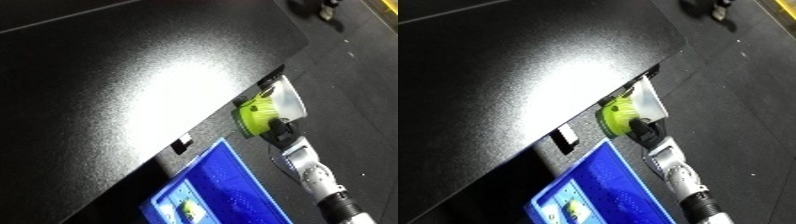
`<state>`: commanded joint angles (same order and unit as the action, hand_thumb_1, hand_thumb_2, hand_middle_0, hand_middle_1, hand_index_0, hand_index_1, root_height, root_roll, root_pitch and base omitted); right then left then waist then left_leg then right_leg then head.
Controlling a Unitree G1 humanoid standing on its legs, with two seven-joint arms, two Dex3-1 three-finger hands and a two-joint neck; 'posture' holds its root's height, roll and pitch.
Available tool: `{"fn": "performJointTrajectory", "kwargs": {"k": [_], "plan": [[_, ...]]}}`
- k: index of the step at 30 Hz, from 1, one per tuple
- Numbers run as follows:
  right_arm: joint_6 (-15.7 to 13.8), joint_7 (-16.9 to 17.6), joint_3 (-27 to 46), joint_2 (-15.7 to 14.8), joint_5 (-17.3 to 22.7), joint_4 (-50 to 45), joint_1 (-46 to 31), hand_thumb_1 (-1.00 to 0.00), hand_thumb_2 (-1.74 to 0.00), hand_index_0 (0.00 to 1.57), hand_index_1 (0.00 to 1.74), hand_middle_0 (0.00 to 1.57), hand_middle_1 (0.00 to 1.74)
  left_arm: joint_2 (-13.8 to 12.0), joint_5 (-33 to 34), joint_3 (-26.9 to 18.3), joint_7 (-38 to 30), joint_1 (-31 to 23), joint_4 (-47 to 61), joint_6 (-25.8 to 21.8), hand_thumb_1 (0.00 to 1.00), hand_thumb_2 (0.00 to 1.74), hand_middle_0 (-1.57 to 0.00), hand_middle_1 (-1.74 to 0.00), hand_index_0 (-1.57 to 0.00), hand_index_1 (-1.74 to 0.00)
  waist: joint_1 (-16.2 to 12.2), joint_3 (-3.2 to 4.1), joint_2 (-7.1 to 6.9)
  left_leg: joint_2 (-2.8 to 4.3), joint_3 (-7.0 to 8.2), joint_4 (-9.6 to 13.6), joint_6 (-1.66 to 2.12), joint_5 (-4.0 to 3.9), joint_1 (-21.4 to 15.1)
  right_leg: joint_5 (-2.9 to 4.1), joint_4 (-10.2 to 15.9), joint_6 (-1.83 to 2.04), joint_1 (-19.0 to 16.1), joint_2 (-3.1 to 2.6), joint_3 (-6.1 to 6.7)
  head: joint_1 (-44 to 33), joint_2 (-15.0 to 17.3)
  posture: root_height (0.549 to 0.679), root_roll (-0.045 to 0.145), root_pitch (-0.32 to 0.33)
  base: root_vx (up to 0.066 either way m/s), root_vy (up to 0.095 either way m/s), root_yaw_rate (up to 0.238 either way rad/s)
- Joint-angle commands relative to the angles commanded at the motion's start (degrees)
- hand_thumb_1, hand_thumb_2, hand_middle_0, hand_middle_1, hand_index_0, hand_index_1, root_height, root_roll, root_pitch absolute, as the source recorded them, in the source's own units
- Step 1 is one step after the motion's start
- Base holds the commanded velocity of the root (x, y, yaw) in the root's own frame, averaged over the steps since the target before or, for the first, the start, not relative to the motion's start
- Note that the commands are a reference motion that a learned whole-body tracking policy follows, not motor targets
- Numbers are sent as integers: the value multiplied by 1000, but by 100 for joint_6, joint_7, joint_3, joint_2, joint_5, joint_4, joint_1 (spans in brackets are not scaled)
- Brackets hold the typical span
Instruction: Pick up the object and place it into the box
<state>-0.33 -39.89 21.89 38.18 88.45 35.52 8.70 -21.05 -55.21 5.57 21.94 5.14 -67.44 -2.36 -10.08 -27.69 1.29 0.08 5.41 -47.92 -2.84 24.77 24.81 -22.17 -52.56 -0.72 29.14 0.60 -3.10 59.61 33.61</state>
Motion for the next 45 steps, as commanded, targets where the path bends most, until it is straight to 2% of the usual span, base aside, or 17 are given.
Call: {"fn": "performJointTrajectory", "kwargs": {"k": [7, 12, 15, 19, 23, 27, 37, 45], "plan": [[279, 78, -258, 5, -805, 1479, -69, -900, -1566, 1413, 1566, 1413, 1566, -1, 155, -119, 108, 87, -130, -35, 0, 0, 0, 0, 0, 0, 31, -39, 55, -55, -29, 77, -46, -76, 4, 66, 48, -9, 30, -70, 20, 346, 154, 619, 47, 17, -27, -2, -22], [441, 148, -510, -53, -1181, 2306, 71, -900, -1566, 1413, 1566, 1413, 1566, 33, 254, -141, 86, 206, -214, -19, 0, 0, 0, 0, 0, 0, 76, -55, 127, -87, -41, 119, -64, -121, -3, 98, 86, -12, 20, -79, 31, 522, 219, 620, 46, 16, -16, 2, -3], [420, 215, -684, -95, -1628, 2781, 143, -900, -1566, 1413, 1566, 1413, 1566, 55, 324, -164, 97, 253, -248, -7, 0, 0, 0, 0, 0, 0, 113, -70, 172, -101, -47, 141, -69, -152, -6, 116, 99, -13, 17, -79, 33, 631, 200, 620, 45, 15, -17, -2, 13], [328, 470, -964, -179, -2204, 3245, 249, -900, -1566, 1413, 1566, 1413, 1566, 70, 414, -176, 116, 325, -287, 6, 0, 0, 0, 0, 0, 0, 159, -90, 204, -111, -60, 173, -78, -190, 6, 141, 119, -18, 26, -89, 33, 722, 194, 620, 43, 16, -21, -13, 28], [282, 761, -1211, -266, -2625, 3516, 333, -700, -1218, 1099, 1218, 1099, 1218, 81, 473, -156, 100, 406, -307, 16, 0, 0, 0, 0, 0, 0, 202, -99, 218, -125, -76, 177, -88, -212, 29, 161, 131, -25, 30, -102, 29, 791, 180, 620, 41, 16, -15, -24, 33], [161, 957, -1359, -331, -2817, 3637, 378, -500, -870, 785, 870, 785, 870, 96, 524, -128, 52, 465, -310, 16, 0, 0, 0, 0, 0, 0, 240, -104, 220, -136, -94, 180, -92, -233, 43, 170, 125, -31, 27, -109, 18, 773, 238, 620, 39, 15, -6, -27, 37], [-252, 1185, -1670, -429, -3283, 3701, 422, 0, 0, 0, 0, 0, 0, 62, 537, -9, -2, 529, -309, 57, 0, 0, 0, 0, 0, 0, 304, -99, 220, -139, -134, 225, -84, -295, 78, 202, 145, -32, 36, -87, -10, 720, 289, 621, 38, 18, -1, -23, 37], [-472, 1205, -1891, -489, -3451, 3689, 518, 0, 0, 0, 0, 0, 0, 49, 499, 121, -37, 587, -307, 58, 0, 0, 0, 0, 0, 0, 372, -92, 227, -147, -157, 301, -53, -370, 98, 218, 188, -37, 28, -52, -52, 508, 409, 622, 40, 21, -12, -23, 49]]}}
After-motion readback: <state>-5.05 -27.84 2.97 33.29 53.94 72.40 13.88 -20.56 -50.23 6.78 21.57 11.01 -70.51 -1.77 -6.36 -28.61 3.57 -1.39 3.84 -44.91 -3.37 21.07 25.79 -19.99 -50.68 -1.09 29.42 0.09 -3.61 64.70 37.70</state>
